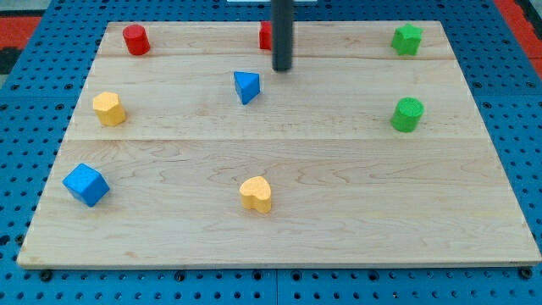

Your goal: Move the blue triangle diagonal to the bottom right side of the red circle

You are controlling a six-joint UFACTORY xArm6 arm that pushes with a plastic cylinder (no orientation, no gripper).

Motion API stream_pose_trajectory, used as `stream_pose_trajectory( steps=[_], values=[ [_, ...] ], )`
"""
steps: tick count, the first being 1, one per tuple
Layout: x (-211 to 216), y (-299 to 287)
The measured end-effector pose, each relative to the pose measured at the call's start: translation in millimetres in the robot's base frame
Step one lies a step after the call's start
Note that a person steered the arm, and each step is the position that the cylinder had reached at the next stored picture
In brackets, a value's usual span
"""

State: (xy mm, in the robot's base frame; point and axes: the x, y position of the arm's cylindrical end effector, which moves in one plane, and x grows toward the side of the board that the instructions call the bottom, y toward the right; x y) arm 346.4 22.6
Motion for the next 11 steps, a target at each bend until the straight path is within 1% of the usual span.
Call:
stream_pose_trajectory(
  steps=[1, 2, 3, 5, 7, 9, 11],
  values=[
    [38.3, -28.0],
    [-16.0, -88.0],
    [-51.2, -85.3],
    [-86.8, -145.4],
    [-152.5, -171.9],
    [-154.0, -216.7],
    [-155.0, -241.5]
  ],
)
